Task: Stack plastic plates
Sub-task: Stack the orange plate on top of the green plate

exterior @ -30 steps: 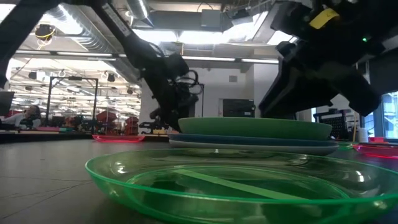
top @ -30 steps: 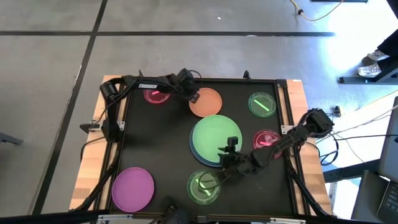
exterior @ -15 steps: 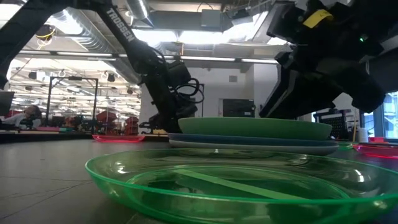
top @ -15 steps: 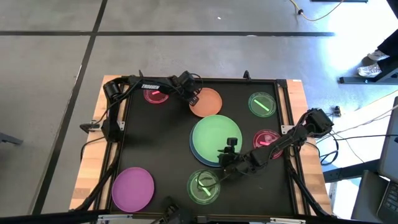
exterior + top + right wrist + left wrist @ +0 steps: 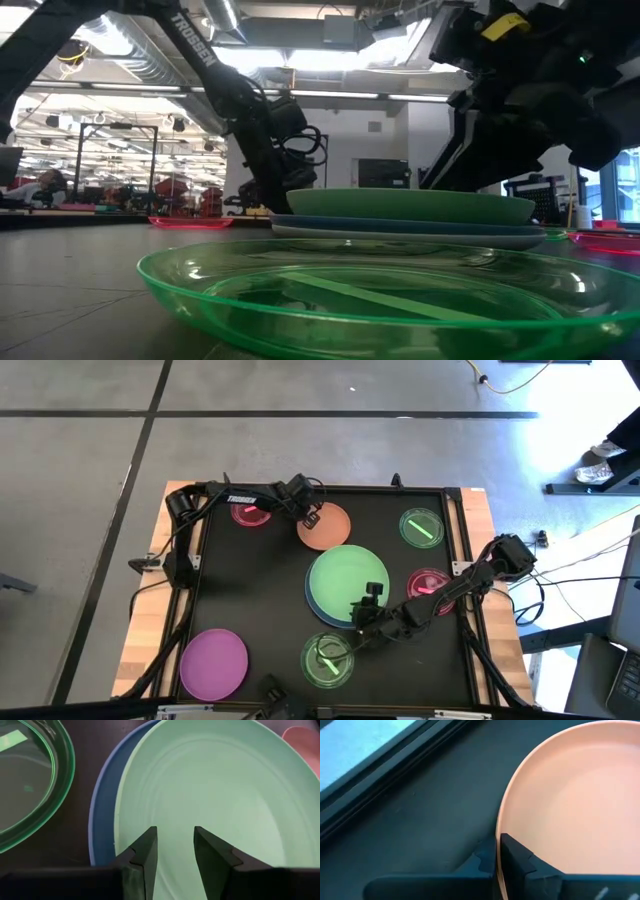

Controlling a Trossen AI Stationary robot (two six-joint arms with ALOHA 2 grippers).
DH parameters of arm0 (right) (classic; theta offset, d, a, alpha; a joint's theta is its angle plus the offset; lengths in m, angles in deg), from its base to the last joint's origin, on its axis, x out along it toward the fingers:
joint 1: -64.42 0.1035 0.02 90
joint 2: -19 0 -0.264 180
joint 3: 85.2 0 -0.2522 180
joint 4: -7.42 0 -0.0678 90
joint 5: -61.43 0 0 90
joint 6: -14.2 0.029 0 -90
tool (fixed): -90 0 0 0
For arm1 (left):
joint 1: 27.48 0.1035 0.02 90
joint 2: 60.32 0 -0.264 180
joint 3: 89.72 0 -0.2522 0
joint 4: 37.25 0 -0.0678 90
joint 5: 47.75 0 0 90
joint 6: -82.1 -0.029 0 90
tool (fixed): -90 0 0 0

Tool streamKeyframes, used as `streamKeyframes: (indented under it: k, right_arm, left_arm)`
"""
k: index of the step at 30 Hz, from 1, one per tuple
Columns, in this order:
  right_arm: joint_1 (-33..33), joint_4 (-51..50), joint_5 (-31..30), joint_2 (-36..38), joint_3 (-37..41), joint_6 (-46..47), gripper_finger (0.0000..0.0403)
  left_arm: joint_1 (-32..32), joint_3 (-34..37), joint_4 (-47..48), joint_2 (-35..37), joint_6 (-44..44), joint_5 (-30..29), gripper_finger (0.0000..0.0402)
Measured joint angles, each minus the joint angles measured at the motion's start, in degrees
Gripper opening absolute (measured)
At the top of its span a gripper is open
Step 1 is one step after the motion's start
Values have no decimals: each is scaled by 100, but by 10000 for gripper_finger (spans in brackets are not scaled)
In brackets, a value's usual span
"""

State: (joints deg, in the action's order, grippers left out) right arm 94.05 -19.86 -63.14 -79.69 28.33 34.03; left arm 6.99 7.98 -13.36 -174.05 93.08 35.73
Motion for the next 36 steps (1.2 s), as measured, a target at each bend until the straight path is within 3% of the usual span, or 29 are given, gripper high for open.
streamKeyframes:
  k: [6,15,22,29,36]
  right_arm:
    - [0,53,15,0,0,10,117]
    - [2,47,-62,0,-18,7,117]
    - [70,-627,-82,105,-627,-335,117]
    - [733,-1971,-762,564,-1563,-379,117]
    - [1645,-2372,-1988,848,-1977,-618,117]
  left_arm:
    - [-87,9,118,348,-79,-224,5]
    - [-461,11,352,1661,-283,-508,3]
    - [-1126,11,437,2283,-435,-351,5]
    - [-1826,9,460,2228,-557,-639,7]
    - [-2269,9,338,2061,-514,-647,7]
